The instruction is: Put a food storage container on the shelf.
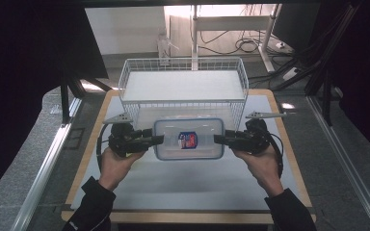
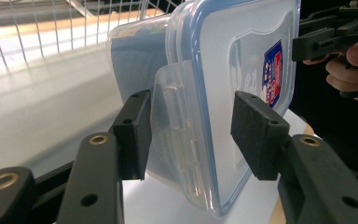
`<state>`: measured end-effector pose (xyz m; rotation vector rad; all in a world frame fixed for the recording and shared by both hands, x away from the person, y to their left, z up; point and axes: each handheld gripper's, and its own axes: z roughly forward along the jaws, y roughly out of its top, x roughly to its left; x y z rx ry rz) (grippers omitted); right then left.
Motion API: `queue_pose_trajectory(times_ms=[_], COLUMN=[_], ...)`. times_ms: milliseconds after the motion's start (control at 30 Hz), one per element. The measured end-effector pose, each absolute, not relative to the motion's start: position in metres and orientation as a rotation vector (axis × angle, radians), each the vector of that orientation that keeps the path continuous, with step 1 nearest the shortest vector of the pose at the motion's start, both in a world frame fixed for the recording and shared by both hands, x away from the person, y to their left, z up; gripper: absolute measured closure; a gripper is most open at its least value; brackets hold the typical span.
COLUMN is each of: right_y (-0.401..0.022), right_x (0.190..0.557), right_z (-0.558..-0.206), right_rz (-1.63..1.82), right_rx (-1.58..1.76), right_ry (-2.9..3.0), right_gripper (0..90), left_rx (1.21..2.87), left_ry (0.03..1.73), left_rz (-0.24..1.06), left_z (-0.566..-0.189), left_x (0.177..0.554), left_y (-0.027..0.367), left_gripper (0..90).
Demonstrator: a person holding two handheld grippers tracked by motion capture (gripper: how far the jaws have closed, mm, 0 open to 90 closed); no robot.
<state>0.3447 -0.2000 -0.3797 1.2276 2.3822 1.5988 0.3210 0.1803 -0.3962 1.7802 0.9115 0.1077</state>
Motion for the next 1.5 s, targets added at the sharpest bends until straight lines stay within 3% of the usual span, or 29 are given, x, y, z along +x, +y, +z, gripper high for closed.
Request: queue_pose_trajectory(times_ms=[967, 1500], right_y=[-0.189, -0.180], right_x=[0.404, 0.441], right_z=[-0.321, -0.294], right_rz=[1.666, 1.647], right_rx=[1.222, 1.222], right_ry=[2.314, 2.293], right_gripper=[51.2, 50.5], left_rx=[1.712, 1.707], left_ry=[0.896, 0.914], left_rz=[0.148, 0.130], left_z=[-0.332, -0.314], left_x=[0.384, 0.420], left_y=[0.194, 0.200], left_gripper=[49.4, 49.4])
